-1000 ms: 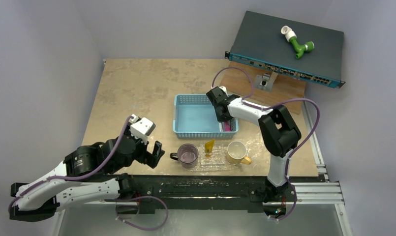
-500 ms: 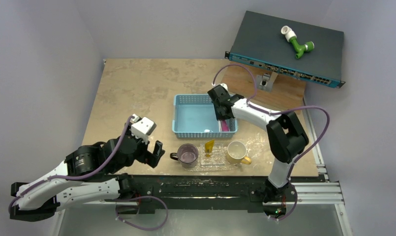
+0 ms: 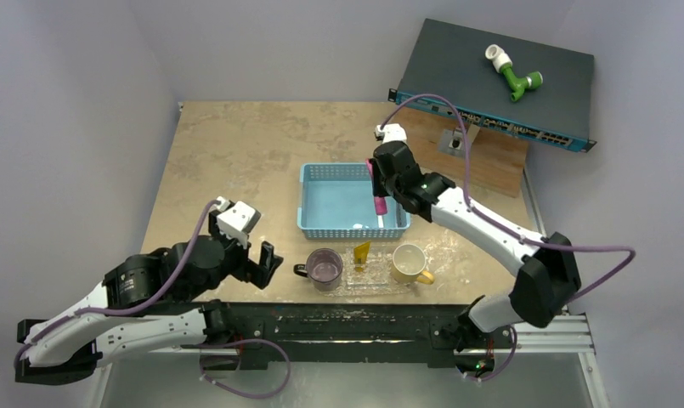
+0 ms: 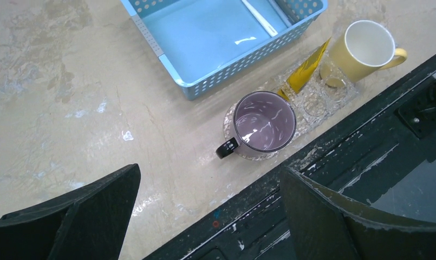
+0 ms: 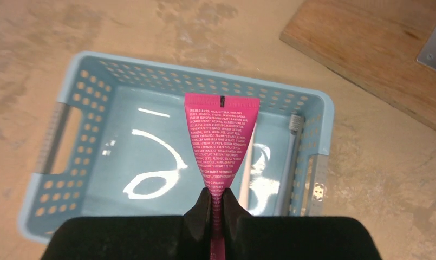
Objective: Prepare toiletry sets of a toothbrush and toothpaste on the tray
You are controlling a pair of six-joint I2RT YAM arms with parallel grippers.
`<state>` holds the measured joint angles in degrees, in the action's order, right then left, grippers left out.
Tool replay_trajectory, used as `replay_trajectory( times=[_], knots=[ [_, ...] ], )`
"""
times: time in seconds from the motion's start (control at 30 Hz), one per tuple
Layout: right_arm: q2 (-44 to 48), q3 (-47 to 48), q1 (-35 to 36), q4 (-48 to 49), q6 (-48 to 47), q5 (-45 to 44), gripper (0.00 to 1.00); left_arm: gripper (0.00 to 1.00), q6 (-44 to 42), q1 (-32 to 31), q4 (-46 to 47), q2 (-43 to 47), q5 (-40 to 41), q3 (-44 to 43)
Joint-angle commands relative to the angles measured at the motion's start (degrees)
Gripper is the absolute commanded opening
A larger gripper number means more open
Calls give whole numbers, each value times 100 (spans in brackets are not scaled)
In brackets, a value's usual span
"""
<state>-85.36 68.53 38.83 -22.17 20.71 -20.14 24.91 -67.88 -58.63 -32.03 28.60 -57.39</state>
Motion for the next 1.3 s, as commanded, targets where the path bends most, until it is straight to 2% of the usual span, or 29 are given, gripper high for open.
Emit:
replay_trajectory(
  times=[0.0, 0.17, 0.53, 0.73, 0.8, 0.97, 1.27],
  knots=[
    [844, -172, 351, 810, 170, 105, 0, 100, 91, 29, 551, 9, -253, -55],
    [1587, -514, 816, 1224, 355, 170, 0, 100, 182, 29, 1003, -120, -695, 45],
    [3046, -1746, 1071, 2865, 1218, 1425, 0, 100, 770, 28, 2606, -78, -1404, 647],
    [3451, -2438, 1156, 3920, 1413, 1980, 0, 100, 1052, 29, 3440, -16, -1687, 970],
    [3560, -2625, 1185, 4332, 1902, 2104, 0, 99, 1178, 29, 3657, 7, -1808, 1056],
    [3737, -3017, 1329, 5220, 2244, 2406, 0, 96, 1392, 29, 4319, 11, -2230, 1306],
    [3615, -3446, 1649, 6681, 2965, 2793, 0, 89, 1565, 29, 5198, -18, -2687, 1564]
  ],
)
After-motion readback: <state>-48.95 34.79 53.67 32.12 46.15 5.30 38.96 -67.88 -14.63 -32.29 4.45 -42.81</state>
